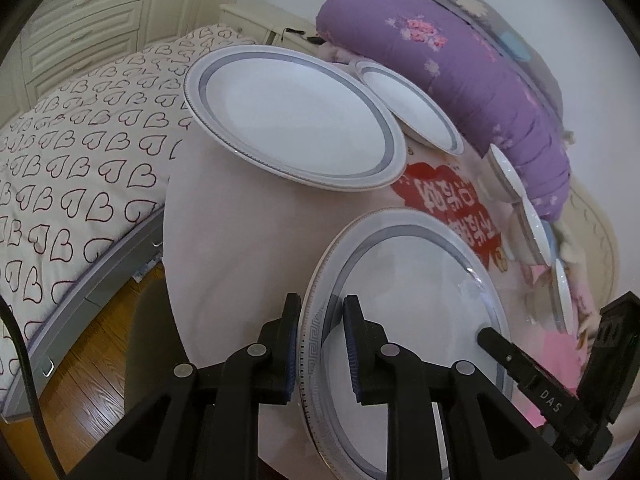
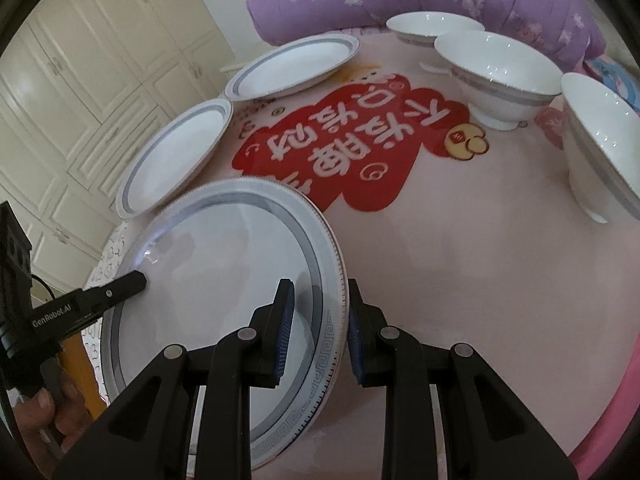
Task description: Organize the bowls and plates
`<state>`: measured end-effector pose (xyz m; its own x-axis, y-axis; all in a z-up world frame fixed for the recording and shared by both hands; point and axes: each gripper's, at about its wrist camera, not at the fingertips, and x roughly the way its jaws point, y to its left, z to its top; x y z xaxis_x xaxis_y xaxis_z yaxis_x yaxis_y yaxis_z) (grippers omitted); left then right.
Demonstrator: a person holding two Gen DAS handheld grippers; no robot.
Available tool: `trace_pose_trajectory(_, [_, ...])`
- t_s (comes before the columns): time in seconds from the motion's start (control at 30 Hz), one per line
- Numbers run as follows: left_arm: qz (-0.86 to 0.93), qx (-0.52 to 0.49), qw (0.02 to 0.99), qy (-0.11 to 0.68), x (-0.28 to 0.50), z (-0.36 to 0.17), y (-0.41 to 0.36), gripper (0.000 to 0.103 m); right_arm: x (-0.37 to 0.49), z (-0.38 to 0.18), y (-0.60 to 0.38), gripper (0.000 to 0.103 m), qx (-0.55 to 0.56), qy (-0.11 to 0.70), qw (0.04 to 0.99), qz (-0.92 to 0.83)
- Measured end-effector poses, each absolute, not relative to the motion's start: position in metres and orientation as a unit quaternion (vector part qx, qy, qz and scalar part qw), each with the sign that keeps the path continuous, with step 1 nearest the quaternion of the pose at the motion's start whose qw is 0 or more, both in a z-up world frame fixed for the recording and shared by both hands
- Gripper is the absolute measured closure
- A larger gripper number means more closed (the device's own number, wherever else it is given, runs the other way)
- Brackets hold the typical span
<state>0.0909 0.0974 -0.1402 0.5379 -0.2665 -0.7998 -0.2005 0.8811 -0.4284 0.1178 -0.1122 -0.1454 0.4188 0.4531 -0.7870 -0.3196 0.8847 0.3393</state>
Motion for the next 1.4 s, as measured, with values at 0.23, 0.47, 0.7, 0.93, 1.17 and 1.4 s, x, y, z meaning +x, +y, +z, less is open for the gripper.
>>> trace_pose_trajectory(0.23, [-0.027,-0.223,0.848,0.48,0.095,-0.141,0.095,0.085,0.117,-0.144,-0.11,0.074,0.049,0.482,0.844,0.229])
trace_pose_trajectory(0.47, [-0.007,-0.193,0.862,0.469,0.097,-0.133,0.096,0.014,0.118,-0.129,-0.124,0.007,0.071,0.448,0.864,0.218])
trace_pose_trajectory(0.7, [0.014,-0.162,0.887,0.433,0.088,-0.106,0.096,0.003,0.13,-0.098,-0.144,0.0,0.11,0.414,0.877,0.218])
trace_pose_trajectory(0.93, [0.018,-0.135,0.911,0.389,0.073,-0.063,0.098,0.002,0.142,-0.065,-0.135,0.0,0.098,0.384,0.888,0.233])
trace_pose_trajectory(1.17, [0.021,-0.116,0.93,0.348,0.055,-0.027,0.096,0.001,0.147,-0.033,-0.112,0.0,0.095,0.359,0.889,0.267])
trace_pose_trajectory(1.4, [0.028,-0.111,0.939,0.323,0.044,-0.007,0.101,0.001,0.156,-0.007,-0.087,0.0,0.093,0.34,0.885,0.303])
